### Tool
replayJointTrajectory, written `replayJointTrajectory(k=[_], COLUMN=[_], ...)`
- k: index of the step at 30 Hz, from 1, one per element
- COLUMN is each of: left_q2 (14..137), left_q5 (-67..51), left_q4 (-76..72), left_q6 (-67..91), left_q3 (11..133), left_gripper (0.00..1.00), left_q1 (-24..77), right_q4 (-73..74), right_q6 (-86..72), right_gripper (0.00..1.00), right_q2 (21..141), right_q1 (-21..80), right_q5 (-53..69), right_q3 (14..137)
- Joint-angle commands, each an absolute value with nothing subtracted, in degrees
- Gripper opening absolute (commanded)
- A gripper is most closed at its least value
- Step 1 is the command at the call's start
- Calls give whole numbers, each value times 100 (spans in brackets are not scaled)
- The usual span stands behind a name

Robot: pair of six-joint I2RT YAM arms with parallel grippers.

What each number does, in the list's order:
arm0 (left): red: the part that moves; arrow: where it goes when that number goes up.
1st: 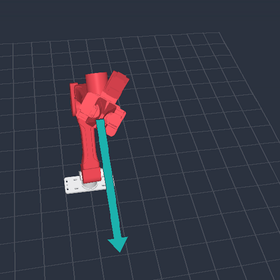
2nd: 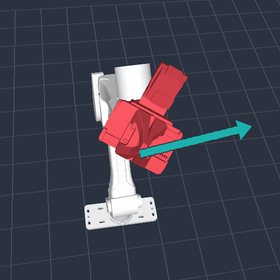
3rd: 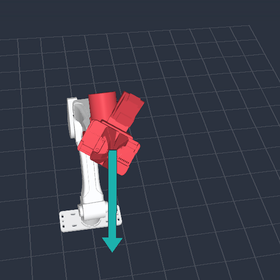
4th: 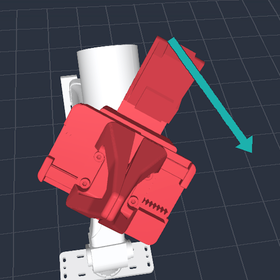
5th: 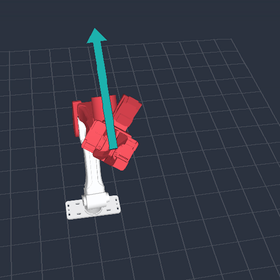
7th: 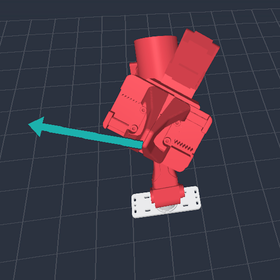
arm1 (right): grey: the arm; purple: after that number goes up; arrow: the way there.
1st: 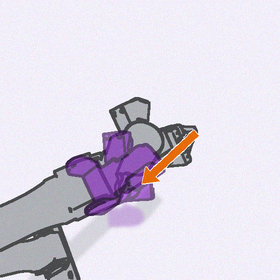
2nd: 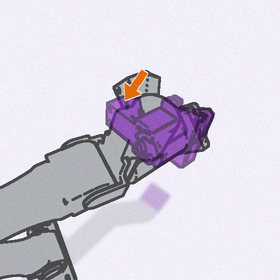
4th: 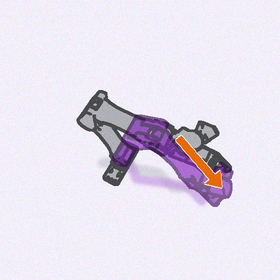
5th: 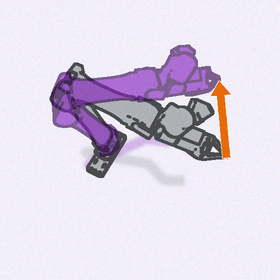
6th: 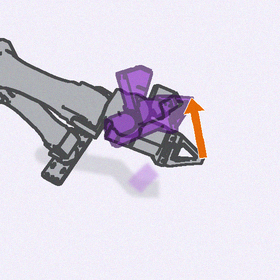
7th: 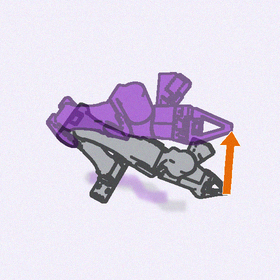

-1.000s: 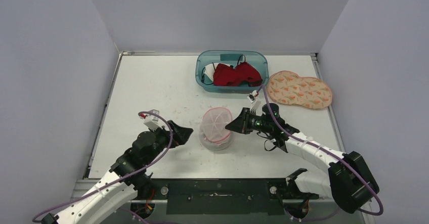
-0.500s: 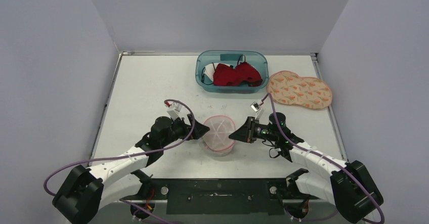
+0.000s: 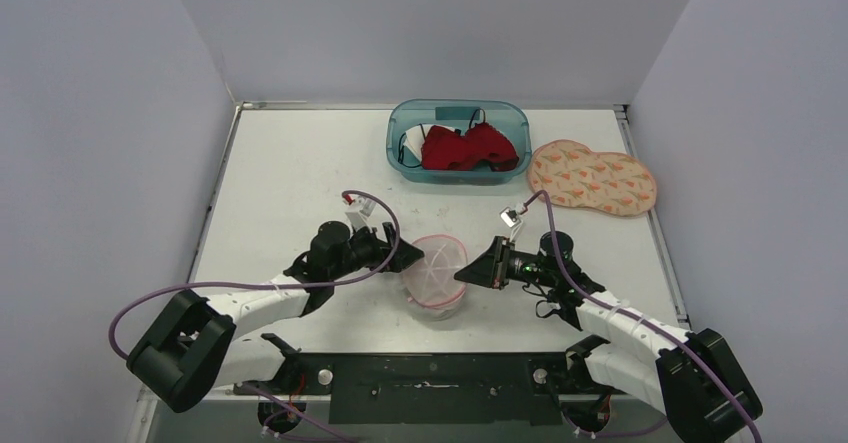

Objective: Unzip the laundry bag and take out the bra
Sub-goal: Pick up the laundry bag at the center of the board.

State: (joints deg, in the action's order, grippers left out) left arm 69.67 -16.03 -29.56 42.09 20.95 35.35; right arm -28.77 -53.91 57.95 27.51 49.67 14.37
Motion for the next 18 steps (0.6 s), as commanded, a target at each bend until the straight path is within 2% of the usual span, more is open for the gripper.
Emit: replayJointTrajectory(k=[1,5,12,14,15,16,17,18], left_q2=[7131,7249,7089,6931,6817,6679,6526,6333], left_q5=[-1983,-2228,-2613,-2618,-2599,-2550,-2468,-2393], left_q4=[-3736,-3962,-4586,-4643,-4649,-4606,-4529,-4416], left_q6=[4157,4251,4695,4801,4877,4956,5040,5120], left_q3=[2139,2038,1701,1606,1561,1516,1481,1460], left_gripper=[83,73,27,9,0,0,0,0], left_q1=[3523,3524,3524,3524,3524,3524,3524,3529], right_q4=[-3691,-3731,-3468,-3312,-3153,-2993,-2801,-2581], right_q6=[-5599,-5586,-5381,-5314,-5240,-5158,-5072,-4968], right_gripper=[5,5,5,7,14,24,43,57], right_q2=[5740,5763,5819,5806,5778,5736,5680,5613], right_q1=[2721,2714,2701,2690,2684,2679,2676,2666], right_q5=[5203,5179,4957,4851,4779,4695,4601,4492], right_q3=[1381,1345,1410,1451,1493,1539,1619,1693])
